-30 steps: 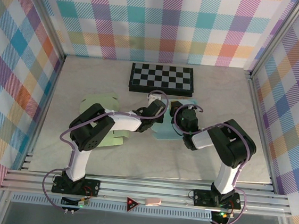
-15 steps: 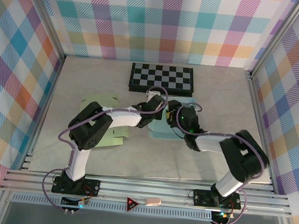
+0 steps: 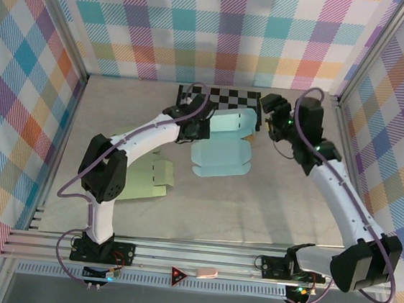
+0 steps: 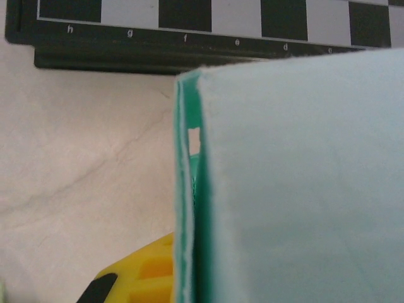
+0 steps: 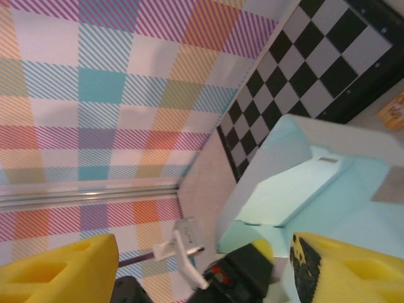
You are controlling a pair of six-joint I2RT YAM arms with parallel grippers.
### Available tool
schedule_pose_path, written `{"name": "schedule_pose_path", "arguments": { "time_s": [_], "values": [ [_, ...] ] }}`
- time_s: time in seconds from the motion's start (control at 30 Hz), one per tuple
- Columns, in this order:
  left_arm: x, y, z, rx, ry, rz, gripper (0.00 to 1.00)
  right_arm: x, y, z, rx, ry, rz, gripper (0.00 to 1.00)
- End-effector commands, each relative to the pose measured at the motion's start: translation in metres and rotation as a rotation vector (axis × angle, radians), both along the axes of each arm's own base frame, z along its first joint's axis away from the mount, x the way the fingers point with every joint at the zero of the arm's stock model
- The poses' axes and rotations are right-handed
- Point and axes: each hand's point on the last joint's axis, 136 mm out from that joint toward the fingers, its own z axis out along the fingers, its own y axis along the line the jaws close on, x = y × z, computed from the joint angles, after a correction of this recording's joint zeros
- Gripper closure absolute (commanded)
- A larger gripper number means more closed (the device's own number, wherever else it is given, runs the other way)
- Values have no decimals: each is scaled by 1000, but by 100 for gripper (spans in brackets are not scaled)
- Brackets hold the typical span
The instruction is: Fold the paper box
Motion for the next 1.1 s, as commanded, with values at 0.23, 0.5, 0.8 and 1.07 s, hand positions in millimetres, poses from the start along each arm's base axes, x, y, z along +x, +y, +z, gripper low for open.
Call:
{"name": "schedule_pose_path", "arguments": {
  "time_s": [0.23,0.5,0.8,1.07],
  "values": [
    [-62,22,7,42,289,-13,100,12,41,-39,-192,250,329,46],
    [-68,26,19,35,284,-4,100,19,66,-74,-237,354,367,48],
    [-70,25,22,37,271,-9,100,11,67,-109,-283,399,349,49],
    [-72,23,22,39,276,-26,100,18,76,-112,-279,372,391,46]
  ]
}}
